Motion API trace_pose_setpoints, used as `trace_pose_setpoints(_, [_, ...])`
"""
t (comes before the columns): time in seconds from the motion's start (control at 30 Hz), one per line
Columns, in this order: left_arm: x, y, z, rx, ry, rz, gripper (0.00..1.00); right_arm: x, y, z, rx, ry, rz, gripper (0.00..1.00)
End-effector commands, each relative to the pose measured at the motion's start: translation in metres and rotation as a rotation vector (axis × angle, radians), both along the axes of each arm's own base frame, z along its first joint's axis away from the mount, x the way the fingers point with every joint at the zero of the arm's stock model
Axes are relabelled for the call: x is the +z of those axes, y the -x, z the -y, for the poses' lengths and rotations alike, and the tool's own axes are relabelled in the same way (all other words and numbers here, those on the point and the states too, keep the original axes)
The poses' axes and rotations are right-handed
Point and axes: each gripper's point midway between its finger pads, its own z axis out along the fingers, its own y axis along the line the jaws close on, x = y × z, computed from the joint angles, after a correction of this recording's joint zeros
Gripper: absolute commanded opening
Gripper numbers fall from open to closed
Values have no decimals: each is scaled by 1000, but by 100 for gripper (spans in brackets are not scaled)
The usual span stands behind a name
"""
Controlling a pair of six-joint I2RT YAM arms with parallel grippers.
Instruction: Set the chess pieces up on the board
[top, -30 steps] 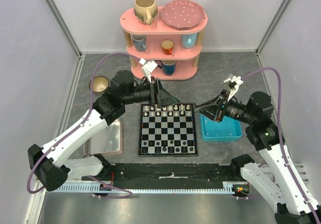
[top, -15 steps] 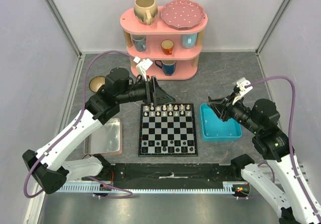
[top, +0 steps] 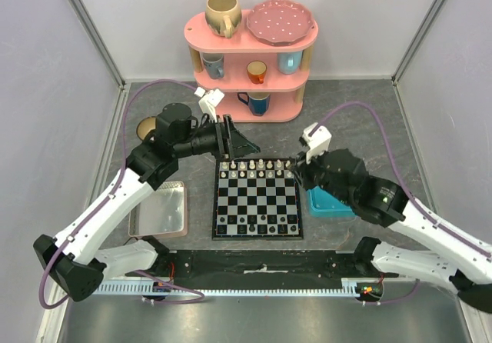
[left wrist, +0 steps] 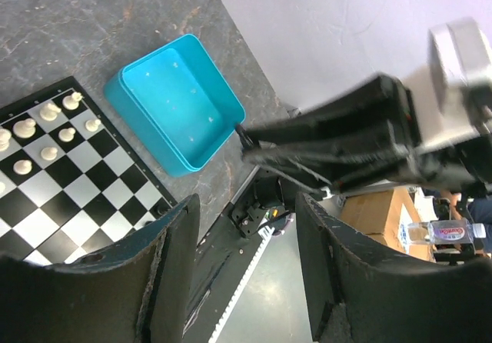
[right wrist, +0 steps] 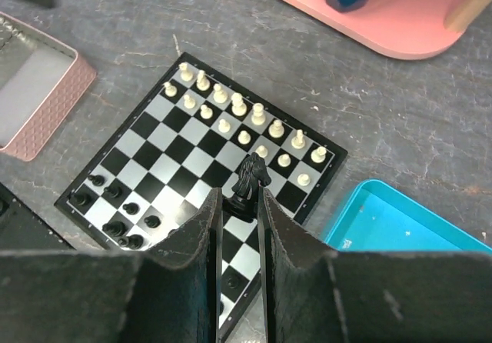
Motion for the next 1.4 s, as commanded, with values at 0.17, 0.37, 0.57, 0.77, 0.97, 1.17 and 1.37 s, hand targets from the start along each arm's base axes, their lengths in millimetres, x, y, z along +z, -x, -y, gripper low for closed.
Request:
trace_pose_setpoints(0.17, [-7, 1, -15, 6, -18, 15, 60, 21, 79, -46, 89, 37, 163, 0])
trace_pose_setpoints(0.37, [-11, 10, -17, -43, -56, 20, 60, 29, 122, -71, 198, 114, 266, 0])
trace_pose_setpoints(0.57, [-11, 34, -15, -166, -35, 6, 57, 38, 133, -77, 221, 140, 320, 0])
trace_pose_setpoints(0.77, [-8, 72, -7, -291, -9, 6, 56, 46, 134, -75, 212, 97, 336, 0])
trace_pose_setpoints(0.97, [-13, 88, 4, -332, -22, 7, 56, 53, 135, -72, 222, 48, 336, 0])
trace_pose_setpoints(1.17, [-11, 98, 15, -368, -23, 15, 55, 51, 136, -76, 232, 60, 340, 0])
trace_pose_setpoints(1.37, [-11, 99, 20, -378, -22, 13, 54, 50, 138, -78, 241, 55, 335, 0])
